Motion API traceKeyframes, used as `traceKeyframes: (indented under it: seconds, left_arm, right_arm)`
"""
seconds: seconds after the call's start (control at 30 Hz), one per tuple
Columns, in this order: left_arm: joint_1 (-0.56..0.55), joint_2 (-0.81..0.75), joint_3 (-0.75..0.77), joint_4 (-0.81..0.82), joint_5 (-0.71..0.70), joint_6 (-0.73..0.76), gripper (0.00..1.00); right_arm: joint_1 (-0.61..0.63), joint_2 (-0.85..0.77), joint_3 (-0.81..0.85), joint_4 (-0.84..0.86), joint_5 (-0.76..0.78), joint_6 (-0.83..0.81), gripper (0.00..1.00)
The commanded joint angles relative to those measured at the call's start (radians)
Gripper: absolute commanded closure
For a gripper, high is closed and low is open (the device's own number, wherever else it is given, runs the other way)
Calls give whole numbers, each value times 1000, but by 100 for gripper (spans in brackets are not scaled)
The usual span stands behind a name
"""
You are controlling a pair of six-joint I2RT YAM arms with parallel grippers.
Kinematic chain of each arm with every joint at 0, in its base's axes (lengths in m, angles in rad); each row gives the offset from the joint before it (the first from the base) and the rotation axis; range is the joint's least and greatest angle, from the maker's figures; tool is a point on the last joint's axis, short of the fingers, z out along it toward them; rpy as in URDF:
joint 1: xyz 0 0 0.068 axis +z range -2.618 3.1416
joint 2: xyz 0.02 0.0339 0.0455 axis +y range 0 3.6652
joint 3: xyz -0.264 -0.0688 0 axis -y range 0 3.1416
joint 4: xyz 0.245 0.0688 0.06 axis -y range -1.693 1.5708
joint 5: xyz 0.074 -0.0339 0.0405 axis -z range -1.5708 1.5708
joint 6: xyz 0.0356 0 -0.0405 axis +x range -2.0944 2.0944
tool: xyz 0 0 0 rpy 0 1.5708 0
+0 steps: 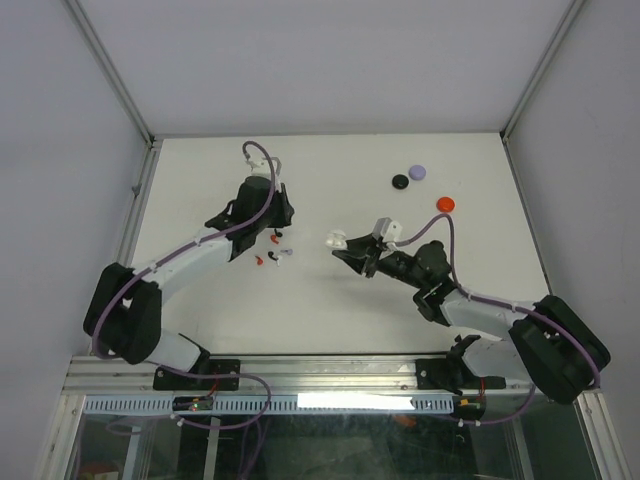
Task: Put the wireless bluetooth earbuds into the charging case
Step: Pick up the earbud from the center of the board, then place the earbud in the charging case.
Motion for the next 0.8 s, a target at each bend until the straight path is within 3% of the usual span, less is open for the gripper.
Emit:
traceKeyframes:
  seconds: [0.0,0.27,0.77]
  left_arm:
    - [-39,-163,-76,212,34,-20,97]
    - [-155,-317,-133,309,-5,-3,97]
    - [-320,-458,-279,610,-30,31,97]
  right_arm:
    - [6,52,9,237,50,-34,100]
    - [8,156,7,463,125,-30,100]
    - [25,244,16,631,239,-46,100]
